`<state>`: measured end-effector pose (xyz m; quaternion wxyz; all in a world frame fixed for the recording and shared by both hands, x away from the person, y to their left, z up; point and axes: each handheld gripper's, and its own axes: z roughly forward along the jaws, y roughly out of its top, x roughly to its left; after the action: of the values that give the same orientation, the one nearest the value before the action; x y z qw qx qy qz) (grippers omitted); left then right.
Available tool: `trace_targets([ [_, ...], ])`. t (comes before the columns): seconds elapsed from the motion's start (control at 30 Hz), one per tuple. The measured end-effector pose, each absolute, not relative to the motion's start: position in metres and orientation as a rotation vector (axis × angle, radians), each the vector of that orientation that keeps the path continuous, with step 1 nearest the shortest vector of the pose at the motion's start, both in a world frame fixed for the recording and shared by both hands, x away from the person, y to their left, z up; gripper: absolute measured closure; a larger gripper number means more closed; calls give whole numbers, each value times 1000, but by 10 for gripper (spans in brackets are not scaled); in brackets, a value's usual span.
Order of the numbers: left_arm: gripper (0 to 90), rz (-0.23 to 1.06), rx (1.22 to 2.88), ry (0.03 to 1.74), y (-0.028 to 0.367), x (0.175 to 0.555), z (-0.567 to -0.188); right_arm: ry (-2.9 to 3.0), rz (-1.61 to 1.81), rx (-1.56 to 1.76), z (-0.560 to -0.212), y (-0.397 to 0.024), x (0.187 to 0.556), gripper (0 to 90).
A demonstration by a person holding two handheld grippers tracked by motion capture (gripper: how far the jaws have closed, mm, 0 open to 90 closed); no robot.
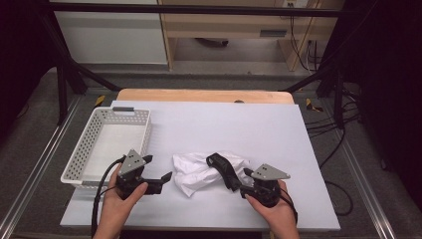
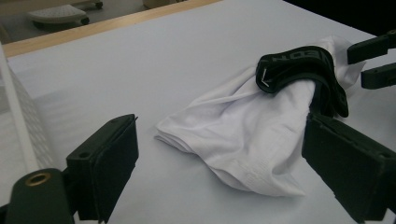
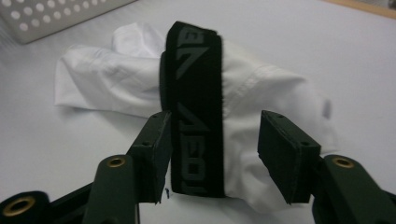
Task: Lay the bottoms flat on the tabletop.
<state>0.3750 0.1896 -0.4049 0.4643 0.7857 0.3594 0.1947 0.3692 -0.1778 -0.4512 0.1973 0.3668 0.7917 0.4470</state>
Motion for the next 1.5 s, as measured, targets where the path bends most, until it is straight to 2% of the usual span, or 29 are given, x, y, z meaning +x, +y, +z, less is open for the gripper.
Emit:
trace_targets([
  [0.2, 103, 459, 1958, 871, 182, 374, -411, 2249, 1154, 1040, -460, -162, 375, 303],
  [0.3, 103, 448, 1963, 868, 179, 375, -413, 2248, 1115, 1026, -461, -150, 380, 297],
  [0.37, 103, 442, 1967, 866, 179, 376, -414, 2245, 1068, 1013, -461, -143, 383, 360],
  [0.43, 103, 434, 1977, 864, 178, 377, -415, 2234, 1036, 1017, -461, -138, 386, 478],
  [0.5, 103, 432, 1978, 874, 179, 377, -417, 2243, 1030, 1020, -461, -137, 388, 547],
  [0.57, 103, 435, 1980, 877, 180, 376, -417, 2262, 1054, 1030, -460, -138, 387, 562],
  [0.73, 106, 464, 1971, 867, 178, 370, -412, 2282, 1154, 1059, -455, -146, 375, 740],
  [0.87, 107, 463, 1976, 869, 174, 369, -414, 2261, 1221, 1066, -444, -151, 366, 794],
  [1.1, 107, 450, 2001, 855, 167, 366, -419, 2175, 1275, 1157, -422, -166, 381, 805],
  [1.33, 107, 434, 2022, 852, 163, 366, -424, 1996, 1283, 1491, -438, -218, 423, 795],
  [1.4, 107, 431, 2027, 849, 161, 365, -425, 1949, 1273, 1583, -448, -232, 428, 769],
  [1.5, 107, 432, 2032, 843, 159, 364, -425, 1924, 1288, 1623, -459, -243, 425, 658],
])
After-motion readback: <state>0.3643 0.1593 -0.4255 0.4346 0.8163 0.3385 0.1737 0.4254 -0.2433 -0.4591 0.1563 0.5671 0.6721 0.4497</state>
